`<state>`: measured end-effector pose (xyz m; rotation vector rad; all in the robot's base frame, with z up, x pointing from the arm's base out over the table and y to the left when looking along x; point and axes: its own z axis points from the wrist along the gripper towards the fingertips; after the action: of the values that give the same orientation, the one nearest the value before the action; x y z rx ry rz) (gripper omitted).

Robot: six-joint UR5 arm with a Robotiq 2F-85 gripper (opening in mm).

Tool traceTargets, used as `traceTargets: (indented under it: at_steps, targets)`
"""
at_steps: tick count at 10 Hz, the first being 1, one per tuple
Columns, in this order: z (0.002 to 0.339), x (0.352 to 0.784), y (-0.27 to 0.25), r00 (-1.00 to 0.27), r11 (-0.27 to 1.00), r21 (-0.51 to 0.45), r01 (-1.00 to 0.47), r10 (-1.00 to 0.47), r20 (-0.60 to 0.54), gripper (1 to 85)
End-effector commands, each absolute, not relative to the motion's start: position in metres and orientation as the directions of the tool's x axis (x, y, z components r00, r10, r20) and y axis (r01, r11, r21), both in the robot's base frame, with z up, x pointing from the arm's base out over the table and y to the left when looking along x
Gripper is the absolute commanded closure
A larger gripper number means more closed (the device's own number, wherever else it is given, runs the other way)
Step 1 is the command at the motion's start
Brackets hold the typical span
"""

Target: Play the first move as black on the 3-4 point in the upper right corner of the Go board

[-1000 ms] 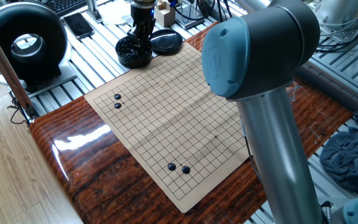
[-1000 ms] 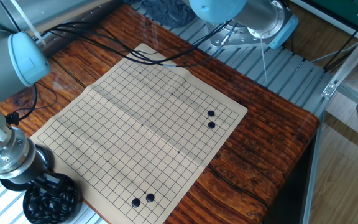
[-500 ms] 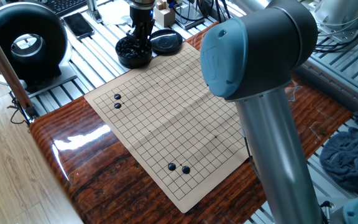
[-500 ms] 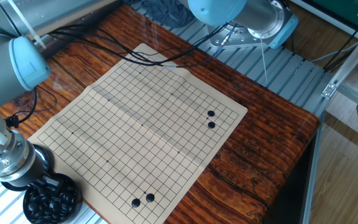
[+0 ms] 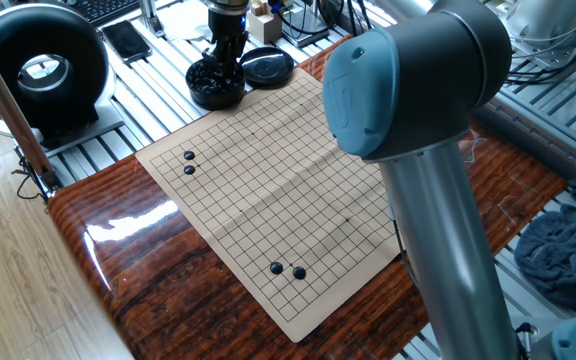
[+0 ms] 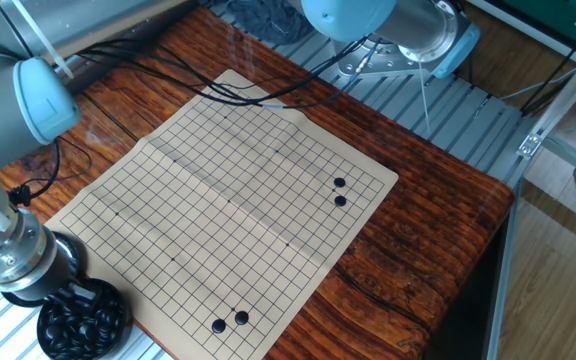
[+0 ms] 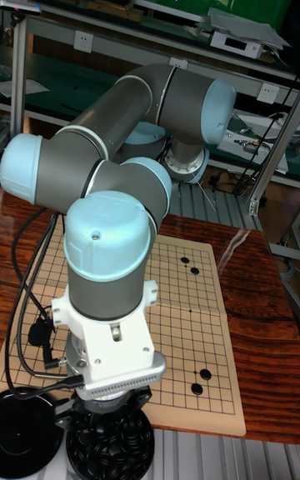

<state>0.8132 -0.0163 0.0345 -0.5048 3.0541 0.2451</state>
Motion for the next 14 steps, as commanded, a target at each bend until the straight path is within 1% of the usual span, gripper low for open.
traceTargets:
  at_steps: [1, 7, 10, 14]
  targets:
    - [0.039, 0.815, -0.02, -0.946, 0.934, 0.147, -0.325, -0.317, -0.073, 55.7]
    - [0.032, 0.821, -0.024, -0.937, 0.93, 0.116, -0.348, -0.34, -0.08, 56.3]
    - [0.031, 0.814, -0.017, -0.942, 0.929, 0.152, -0.336, -0.33, -0.067, 56.7]
    - [0.028, 0.811, -0.018, -0.934, 0.92, 0.161, -0.356, -0.35, -0.067, 57.3]
